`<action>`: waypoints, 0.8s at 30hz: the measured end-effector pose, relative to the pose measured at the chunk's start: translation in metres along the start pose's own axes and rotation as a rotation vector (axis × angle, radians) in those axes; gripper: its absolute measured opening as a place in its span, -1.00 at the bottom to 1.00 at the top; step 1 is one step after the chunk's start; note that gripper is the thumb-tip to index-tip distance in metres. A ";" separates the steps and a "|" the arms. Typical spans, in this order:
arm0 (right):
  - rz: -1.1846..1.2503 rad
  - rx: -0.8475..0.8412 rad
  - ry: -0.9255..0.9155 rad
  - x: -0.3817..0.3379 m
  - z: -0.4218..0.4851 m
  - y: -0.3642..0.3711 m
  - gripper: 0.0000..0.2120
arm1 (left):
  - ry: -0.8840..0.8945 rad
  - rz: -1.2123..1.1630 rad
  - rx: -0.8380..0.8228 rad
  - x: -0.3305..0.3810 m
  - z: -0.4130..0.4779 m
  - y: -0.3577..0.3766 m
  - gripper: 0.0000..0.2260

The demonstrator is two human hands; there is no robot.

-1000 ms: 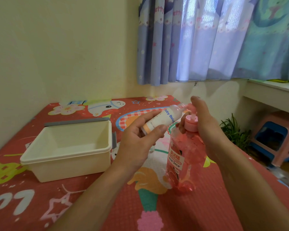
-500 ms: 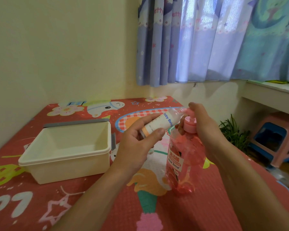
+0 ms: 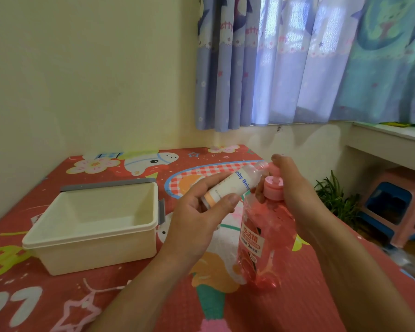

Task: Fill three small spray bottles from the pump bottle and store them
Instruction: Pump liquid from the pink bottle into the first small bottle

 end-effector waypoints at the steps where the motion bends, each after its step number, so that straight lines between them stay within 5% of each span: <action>1: -0.005 -0.005 0.000 0.000 0.000 0.000 -0.42 | -0.007 0.002 0.002 -0.001 0.000 -0.001 -0.70; 24: -0.025 -0.017 -0.027 0.003 0.002 -0.001 -0.35 | 0.000 -0.001 0.002 0.001 0.000 0.000 -0.65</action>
Point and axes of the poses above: each hand's wrist, its own z-axis towards the middle knuckle, its own y-axis out of the palm, x = y × z, the point moved 4 cm from there along z, towards the middle knuckle, and after that the axes turned 11 degrees about z, right-handed, at the moved point
